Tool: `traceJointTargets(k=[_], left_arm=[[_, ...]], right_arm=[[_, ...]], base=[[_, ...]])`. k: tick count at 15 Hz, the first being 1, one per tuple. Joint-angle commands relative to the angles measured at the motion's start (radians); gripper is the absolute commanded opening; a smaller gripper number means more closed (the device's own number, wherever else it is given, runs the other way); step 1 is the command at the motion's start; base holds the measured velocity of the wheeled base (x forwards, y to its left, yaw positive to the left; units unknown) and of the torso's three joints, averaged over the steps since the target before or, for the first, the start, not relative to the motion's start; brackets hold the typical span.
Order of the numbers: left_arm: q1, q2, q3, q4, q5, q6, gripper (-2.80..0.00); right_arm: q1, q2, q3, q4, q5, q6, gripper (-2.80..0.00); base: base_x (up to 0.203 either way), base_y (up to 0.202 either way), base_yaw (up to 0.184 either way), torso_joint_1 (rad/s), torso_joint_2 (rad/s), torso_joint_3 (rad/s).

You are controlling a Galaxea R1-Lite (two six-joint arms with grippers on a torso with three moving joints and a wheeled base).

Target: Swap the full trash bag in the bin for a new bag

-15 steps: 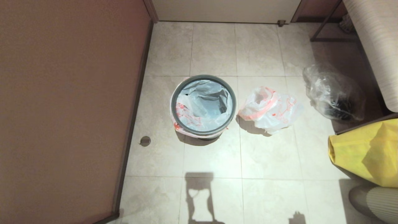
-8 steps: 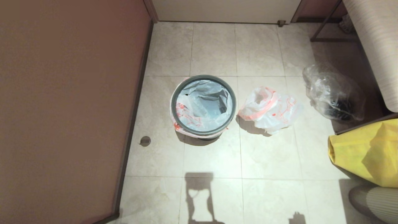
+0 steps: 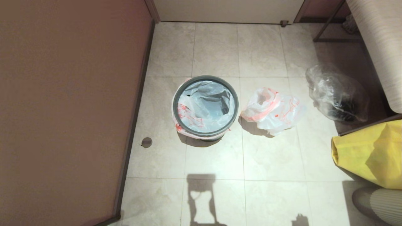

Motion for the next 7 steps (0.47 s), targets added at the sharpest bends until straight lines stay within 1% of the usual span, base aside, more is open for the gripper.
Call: traceJointTargets(k=[1,7], left_arm=[[0.000,0.003,0.000,0.000,0.000,0.000,-2.80],[0.000,0.003,0.000,0.000,0.000,0.000,-2.80]], right_arm=[[0.000,0.003,-0.002,0.004,0.001,0.000,-2.80],[0.000,0.003,0.001,-0.004,0.001,-0.001,-2.80]], base=[[0.000,0.000,0.000,0.000,0.00,0.000],[0.000,0.000,0.000,0.000,0.00,0.000]])
